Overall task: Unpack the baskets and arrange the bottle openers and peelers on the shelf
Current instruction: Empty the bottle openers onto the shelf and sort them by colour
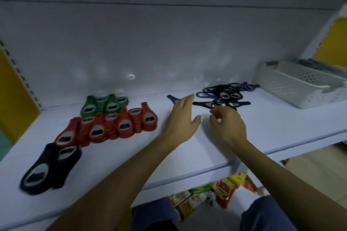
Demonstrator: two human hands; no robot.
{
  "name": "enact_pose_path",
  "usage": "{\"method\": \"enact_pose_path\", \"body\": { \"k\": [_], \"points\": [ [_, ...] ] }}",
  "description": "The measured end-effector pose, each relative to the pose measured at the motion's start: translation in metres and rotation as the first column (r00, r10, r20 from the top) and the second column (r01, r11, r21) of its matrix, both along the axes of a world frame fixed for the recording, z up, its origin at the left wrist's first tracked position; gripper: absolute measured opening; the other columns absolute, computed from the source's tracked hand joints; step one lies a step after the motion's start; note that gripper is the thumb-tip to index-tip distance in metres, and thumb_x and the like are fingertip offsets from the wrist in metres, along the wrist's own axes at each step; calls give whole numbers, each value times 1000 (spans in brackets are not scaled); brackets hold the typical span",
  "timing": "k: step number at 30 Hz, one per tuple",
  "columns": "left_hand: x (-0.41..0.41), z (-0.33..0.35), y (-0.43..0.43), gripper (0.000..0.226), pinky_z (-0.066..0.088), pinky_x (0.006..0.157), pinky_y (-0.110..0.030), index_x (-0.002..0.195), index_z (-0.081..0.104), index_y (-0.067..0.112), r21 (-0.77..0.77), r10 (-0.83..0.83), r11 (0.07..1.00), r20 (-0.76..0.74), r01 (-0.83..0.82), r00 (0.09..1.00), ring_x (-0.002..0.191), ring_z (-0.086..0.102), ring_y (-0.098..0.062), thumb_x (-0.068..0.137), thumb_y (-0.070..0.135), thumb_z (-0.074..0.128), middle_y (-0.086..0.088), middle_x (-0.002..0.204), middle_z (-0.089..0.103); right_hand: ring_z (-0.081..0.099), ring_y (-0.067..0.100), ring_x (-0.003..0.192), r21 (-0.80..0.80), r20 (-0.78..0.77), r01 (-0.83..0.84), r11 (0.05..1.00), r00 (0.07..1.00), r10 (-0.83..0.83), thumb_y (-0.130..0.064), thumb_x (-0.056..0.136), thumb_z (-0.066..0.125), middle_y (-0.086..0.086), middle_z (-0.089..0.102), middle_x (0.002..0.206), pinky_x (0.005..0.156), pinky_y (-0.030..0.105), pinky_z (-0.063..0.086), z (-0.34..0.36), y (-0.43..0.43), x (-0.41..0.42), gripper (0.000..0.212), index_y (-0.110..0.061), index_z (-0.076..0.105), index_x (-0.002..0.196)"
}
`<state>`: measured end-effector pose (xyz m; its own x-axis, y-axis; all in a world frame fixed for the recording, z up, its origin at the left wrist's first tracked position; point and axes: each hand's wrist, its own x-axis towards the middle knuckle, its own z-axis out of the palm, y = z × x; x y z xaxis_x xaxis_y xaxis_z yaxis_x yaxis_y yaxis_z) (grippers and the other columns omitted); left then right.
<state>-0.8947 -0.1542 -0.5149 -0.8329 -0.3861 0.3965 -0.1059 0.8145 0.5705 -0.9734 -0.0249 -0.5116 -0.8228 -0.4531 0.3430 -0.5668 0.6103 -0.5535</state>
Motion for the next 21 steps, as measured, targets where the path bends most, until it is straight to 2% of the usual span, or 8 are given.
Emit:
{"method": "enact_pose_path", "body": {
  "k": [4,8,10,12,15,18,19,21],
  "points": [
    [-37,-15,-11,61,31,106,-28,146,31,13,293,136,949,-43,-118,990,132,39,-21,92,22,58,-7,145,40,59,21,102,40,-54,-68,997,996,70,-15,90,53,4,66,111,79,30,48,-4,-17,-24,28,-14,65,115],
    [-55,-22,-22,51,38,99,-22,138,43,11,434,181,894,-114,-115,977,122,49,-19,90,13,60,-7,134,51,53,25,110,158,-93,-87,984,990,103,-18,90,50,6,64,117,86,35,46,-6,-49,-44,33,-17,62,121],
    [-58,-26,-26,41,41,88,-12,129,52,10,511,172,856,-143,-76,975,113,55,-15,90,11,61,-5,125,58,48,27,117,307,-121,-22,952,991,61,-27,92,49,6,59,124,95,38,40,-8,-58,-56,34,-16,57,123],
    [-60,-30,-27,31,40,79,-6,120,58,10,525,160,849,-154,-56,975,99,59,-10,90,11,60,-1,114,64,46,26,119,378,-124,15,926,992,35,-33,95,46,5,58,125,96,39,37,-13,-60,-67,34,-16,58,121],
    [-61,-32,-26,22,42,71,-2,111,64,13,495,137,868,-161,-40,977,80,58,0,90,12,60,11,91,64,49,24,112,323,-182,16,946,982,45,-33,97,47,2,62,117,90,36,37,-21,-57,-70,30,-19,65,117],
    [-60,-33,-28,18,41,67,0,107,66,15,461,150,885,-158,-61,976,73,57,4,91,15,59,19,79,59,54,25,101,289,-270,-9,957,959,91,-23,96,48,3,66,105,85,36,36,-23,-54,-66,26,-18,69,110],
    [-59,-33,-28,18,41,66,0,107,66,16,444,155,893,-159,-70,975,73,57,5,91,16,58,20,79,59,57,27,95,235,-291,-21,972,953,90,-17,93,50,5,67,99,82,36,39,-23,-52,-65,23,-15,70,106],
    [-58,-32,-27,19,43,68,-2,109,65,17,438,155,896,-166,-68,974,74,59,4,92,17,57,18,82,62,60,28,80,4,-276,0,1000,961,1,-5,89,53,7,68,84,71,36,44,-20,-48,-63,20,-11,70,96]
  ]
}}
